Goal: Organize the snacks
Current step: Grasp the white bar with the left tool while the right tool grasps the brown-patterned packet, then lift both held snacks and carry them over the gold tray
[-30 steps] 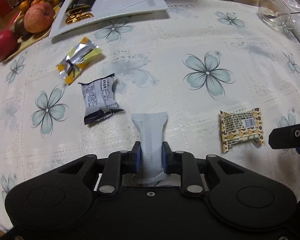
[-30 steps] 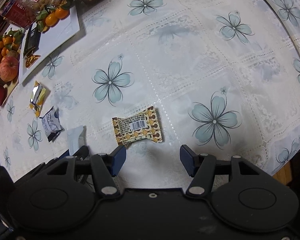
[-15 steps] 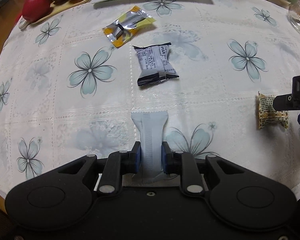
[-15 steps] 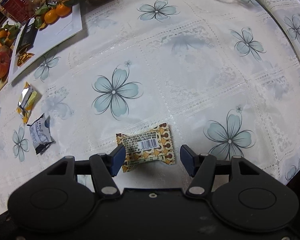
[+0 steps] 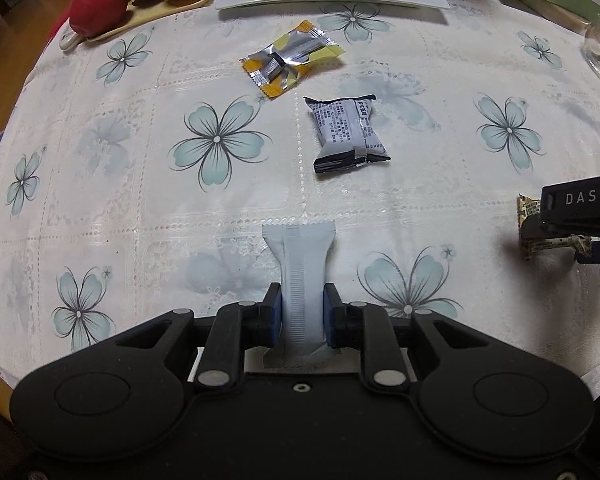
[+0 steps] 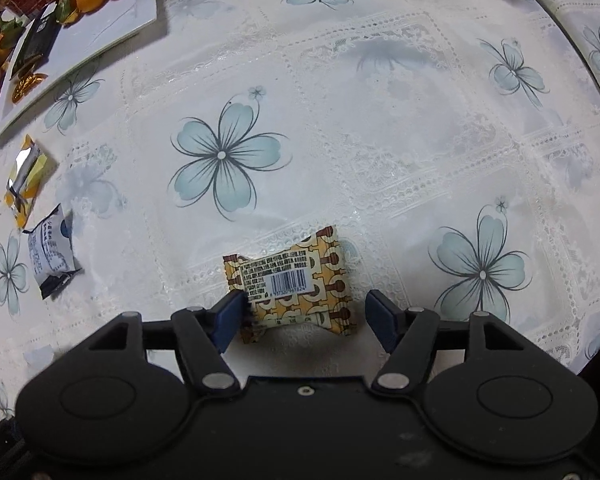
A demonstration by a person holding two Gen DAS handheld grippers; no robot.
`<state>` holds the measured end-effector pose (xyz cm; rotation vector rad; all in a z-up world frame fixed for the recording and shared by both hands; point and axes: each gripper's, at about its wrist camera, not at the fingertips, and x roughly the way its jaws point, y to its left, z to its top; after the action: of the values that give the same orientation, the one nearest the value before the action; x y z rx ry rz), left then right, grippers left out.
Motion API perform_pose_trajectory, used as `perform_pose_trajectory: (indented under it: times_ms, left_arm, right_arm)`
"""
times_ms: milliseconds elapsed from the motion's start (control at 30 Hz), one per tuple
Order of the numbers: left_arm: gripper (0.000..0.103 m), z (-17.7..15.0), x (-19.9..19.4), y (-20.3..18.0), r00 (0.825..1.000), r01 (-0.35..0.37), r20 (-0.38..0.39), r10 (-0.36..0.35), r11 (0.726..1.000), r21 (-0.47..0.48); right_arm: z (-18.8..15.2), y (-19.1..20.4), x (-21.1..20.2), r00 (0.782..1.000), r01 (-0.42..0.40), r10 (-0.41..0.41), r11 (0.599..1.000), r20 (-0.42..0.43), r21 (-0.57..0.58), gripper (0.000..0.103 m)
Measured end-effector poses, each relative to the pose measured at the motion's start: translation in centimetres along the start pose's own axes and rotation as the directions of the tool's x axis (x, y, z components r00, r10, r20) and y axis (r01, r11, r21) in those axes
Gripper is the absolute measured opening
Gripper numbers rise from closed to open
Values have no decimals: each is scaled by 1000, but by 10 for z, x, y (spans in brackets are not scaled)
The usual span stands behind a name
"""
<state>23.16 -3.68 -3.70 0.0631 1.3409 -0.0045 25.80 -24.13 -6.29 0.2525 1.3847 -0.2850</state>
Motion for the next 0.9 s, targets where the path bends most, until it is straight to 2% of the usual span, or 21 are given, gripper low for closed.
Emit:
perform_pose_trajectory:
  times_ms: [200, 233, 300, 367, 467, 533, 700, 900]
  left_arm:
    - [30, -1, -1, 1, 1000, -3, 2, 3, 1000, 4]
    - [30, -1, 0, 1, 1000, -4, 2, 4, 1000, 4]
    - [30, -1, 0, 2, 1000, -6, 2, 6, 1000, 1]
    - [30, -2, 0, 3, 1000, -10, -1, 10, 1000, -4]
    - [30, -2, 1, 5, 1000, -12, -5, 12, 1000, -9]
    - [30, -2, 0, 5, 1000, -9, -2, 9, 1000, -12]
    - [29, -2, -4, 5, 1000, -17, 15, 17, 1000, -10]
    - [30, -5, -5, 2, 999, -41, 31, 41, 999, 6]
  right_arm:
    - [-3, 11, -2, 999, 37, -35, 999, 41, -39, 69]
    - [-2, 11, -3, 998, 39, -37, 998, 48, -42, 67]
    - [-3, 13, -5, 997, 47, -43, 997, 61, -60, 53]
    - [-2, 14, -5, 998, 47, -42, 995, 57, -83, 51]
    - [-2, 13, -7, 998, 35, -31, 996, 46, -83, 40]
    - [-1, 10, -11, 999, 15, -12, 997, 42, -73, 38]
    - [-3, 7, -30, 996, -27, 33, 997, 82, -79, 20]
    - [-9, 13, -44, 991, -11, 27, 993, 134, -120, 19]
